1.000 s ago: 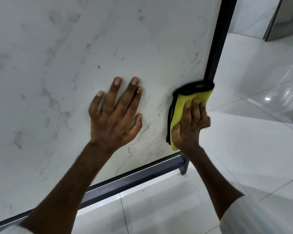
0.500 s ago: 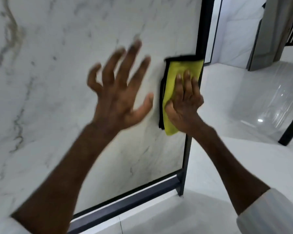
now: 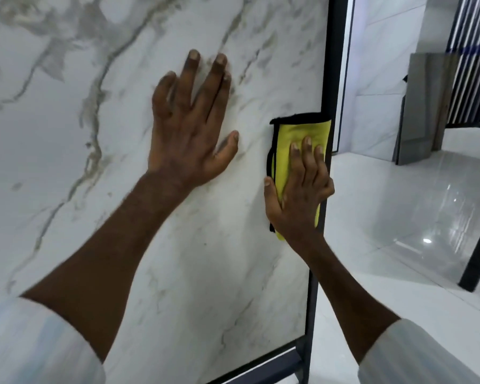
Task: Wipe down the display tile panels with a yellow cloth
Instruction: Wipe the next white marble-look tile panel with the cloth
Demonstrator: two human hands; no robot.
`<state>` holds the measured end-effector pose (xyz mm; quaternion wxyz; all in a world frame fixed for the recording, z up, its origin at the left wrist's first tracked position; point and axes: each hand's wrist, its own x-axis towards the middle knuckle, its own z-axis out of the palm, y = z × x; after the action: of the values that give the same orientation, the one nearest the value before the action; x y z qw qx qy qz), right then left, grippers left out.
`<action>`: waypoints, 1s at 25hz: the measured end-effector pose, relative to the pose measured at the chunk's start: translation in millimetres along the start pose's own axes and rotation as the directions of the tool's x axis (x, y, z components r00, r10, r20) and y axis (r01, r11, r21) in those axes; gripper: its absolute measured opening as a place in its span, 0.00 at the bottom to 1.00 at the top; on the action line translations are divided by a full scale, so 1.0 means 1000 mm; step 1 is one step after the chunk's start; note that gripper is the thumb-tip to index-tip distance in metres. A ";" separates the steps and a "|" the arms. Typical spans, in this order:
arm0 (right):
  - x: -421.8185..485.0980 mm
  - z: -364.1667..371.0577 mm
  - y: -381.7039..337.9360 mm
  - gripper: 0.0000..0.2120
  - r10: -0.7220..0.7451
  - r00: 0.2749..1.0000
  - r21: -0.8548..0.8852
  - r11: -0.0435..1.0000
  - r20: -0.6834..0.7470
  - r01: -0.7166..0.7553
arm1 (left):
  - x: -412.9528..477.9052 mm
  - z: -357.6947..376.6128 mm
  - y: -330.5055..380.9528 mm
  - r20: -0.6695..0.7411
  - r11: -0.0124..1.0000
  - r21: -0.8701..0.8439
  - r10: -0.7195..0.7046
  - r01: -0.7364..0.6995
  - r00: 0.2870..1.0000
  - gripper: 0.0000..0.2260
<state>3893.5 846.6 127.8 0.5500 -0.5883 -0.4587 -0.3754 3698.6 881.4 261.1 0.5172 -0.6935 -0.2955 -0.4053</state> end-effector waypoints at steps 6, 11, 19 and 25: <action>0.150 -0.011 -0.028 0.37 -0.133 0.989 -0.045 0.990 -0.063 0.131 | -0.001 0.001 0.002 -0.013 1.000 -0.017 -0.004 0.004 1.000 0.34; 0.215 -0.025 -0.036 0.37 -0.199 0.978 -0.068 0.978 -0.061 0.195 | -0.002 0.001 0.003 -0.032 0.999 -0.038 -0.005 0.004 0.999 0.33; 0.200 -0.027 -0.018 0.43 -0.132 0.990 0.012 0.991 0.054 0.132 | 0.000 -0.002 0.004 0.041 0.998 -0.065 -0.015 0.017 0.999 0.34; 0.224 -0.033 -0.011 0.46 -0.046 0.999 0.309 0.950 0.016 0.039 | -0.002 -0.005 0.003 0.085 0.989 -0.142 -0.026 0.038 0.996 0.33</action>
<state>3951.9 841.7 346.7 0.6217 -0.4895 -0.5306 -0.3039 3698.7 875.7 259.1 0.4467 -0.7401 -0.2981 -0.4047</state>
